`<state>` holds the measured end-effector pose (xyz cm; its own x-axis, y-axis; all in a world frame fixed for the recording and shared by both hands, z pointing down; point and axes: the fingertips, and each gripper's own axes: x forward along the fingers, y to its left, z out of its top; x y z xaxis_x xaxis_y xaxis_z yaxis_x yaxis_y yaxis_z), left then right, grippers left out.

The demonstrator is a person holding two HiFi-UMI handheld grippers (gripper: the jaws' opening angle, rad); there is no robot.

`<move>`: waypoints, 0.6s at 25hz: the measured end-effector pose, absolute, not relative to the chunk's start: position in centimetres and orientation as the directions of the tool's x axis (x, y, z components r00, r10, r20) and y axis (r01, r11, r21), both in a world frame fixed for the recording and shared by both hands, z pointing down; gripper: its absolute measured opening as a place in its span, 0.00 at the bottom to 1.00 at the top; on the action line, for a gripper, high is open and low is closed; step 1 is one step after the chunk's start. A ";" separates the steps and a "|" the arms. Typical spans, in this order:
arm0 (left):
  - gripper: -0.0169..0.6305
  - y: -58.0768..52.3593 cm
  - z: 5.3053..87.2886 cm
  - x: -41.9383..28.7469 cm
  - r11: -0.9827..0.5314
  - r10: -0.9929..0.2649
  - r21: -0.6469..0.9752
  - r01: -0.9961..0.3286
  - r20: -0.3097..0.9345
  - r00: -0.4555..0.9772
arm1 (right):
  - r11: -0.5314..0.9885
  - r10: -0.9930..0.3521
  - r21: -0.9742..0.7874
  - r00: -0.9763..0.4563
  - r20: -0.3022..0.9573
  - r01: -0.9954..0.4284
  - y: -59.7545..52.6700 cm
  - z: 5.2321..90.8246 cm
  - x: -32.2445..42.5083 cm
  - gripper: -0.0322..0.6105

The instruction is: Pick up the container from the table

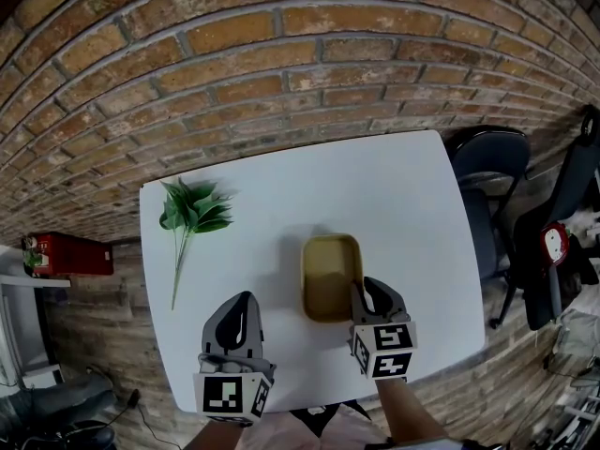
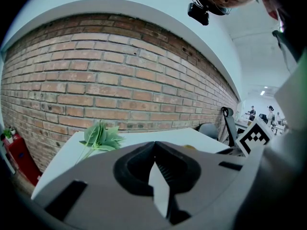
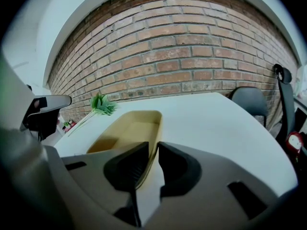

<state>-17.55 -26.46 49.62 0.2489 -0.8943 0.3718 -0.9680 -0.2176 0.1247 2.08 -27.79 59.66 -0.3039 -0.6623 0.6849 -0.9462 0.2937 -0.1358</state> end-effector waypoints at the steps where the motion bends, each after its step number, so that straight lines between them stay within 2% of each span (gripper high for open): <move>1: 0.04 -26.5 49.6 -17.5 -0.218 -0.894 0.124 -0.968 0.371 0.249 | 0.293 -0.662 -0.135 -0.303 0.685 -0.947 -27.8 59.7 2.1 0.15; 15: 0.04 -26.2 49.3 -17.1 -0.224 -0.896 0.121 -0.967 0.365 0.253 | 0.282 -0.666 -0.136 -0.296 0.685 -0.950 -27.5 59.5 2.6 0.11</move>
<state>-17.12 -26.23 49.34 0.2527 -0.8959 0.3655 -0.9672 -0.2235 0.1209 2.62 -27.55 59.49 -0.2958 -0.6662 0.6846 -0.9497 0.2823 -0.1357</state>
